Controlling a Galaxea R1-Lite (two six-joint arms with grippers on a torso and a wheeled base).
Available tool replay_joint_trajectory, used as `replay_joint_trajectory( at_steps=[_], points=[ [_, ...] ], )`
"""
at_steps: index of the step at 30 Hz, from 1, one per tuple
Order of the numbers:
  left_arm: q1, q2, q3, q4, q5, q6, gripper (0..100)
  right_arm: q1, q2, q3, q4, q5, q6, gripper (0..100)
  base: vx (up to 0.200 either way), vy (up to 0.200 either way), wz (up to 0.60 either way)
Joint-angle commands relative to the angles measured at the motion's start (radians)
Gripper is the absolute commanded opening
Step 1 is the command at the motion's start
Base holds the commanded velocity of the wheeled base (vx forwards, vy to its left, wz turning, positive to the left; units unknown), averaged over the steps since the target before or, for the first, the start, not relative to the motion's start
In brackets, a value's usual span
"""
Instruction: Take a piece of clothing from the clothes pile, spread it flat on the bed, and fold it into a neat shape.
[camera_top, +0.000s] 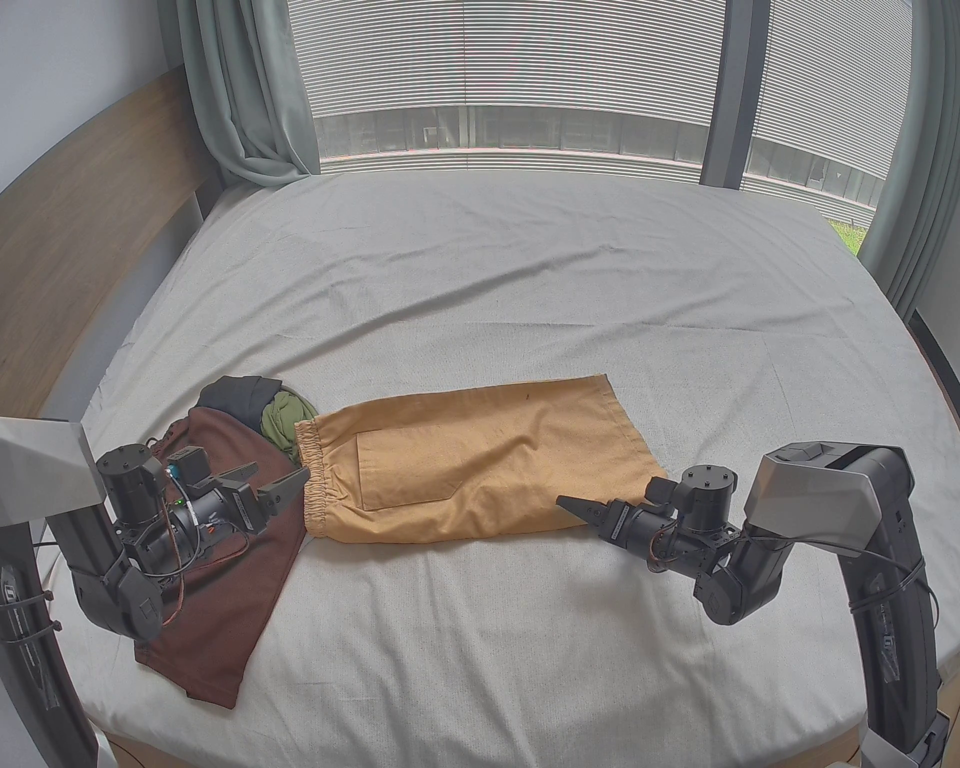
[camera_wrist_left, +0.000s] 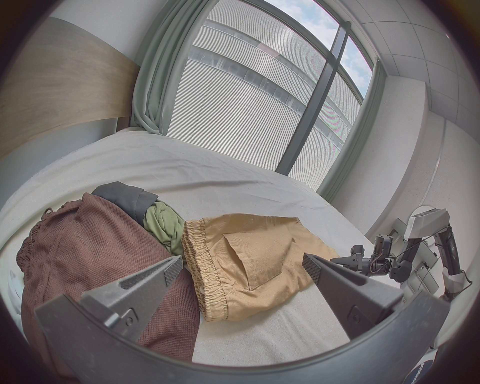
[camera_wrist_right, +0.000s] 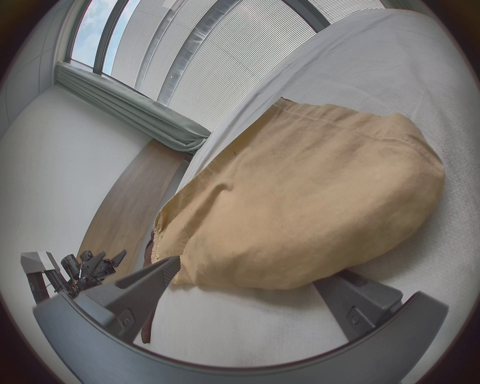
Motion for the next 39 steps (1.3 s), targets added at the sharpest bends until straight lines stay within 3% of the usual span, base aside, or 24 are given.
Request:
replay_joint_trajectory(
  at_steps=[1,11,12,32,39],
  points=[
    [-0.003,0.002,0.0,0.0,-0.001,0.0,100,0.012,0.021,-0.033,-0.019,0.0,0.025,100,0.0,0.0,0.0],
    [-0.003,0.002,0.0,0.0,-0.001,0.0,100,0.012,0.076,-0.077,-0.033,-0.043,0.033,100,0.0,0.0,0.0],
    [-0.003,0.002,0.0,0.0,-0.001,0.0,100,0.012,0.076,-0.077,-0.033,-0.043,0.033,0,0.0,0.0,0.0],
    [-0.002,0.006,0.001,0.0,-0.001,0.0,100,0.033,0.057,0.006,-0.083,-0.043,0.02,0,0.0,0.0,0.0],
    [-0.002,0.005,0.004,0.0,-0.001,-0.002,100,0.036,0.042,0.069,-0.092,-0.043,-0.055,0,0.0,0.0,0.0]
  ],
)
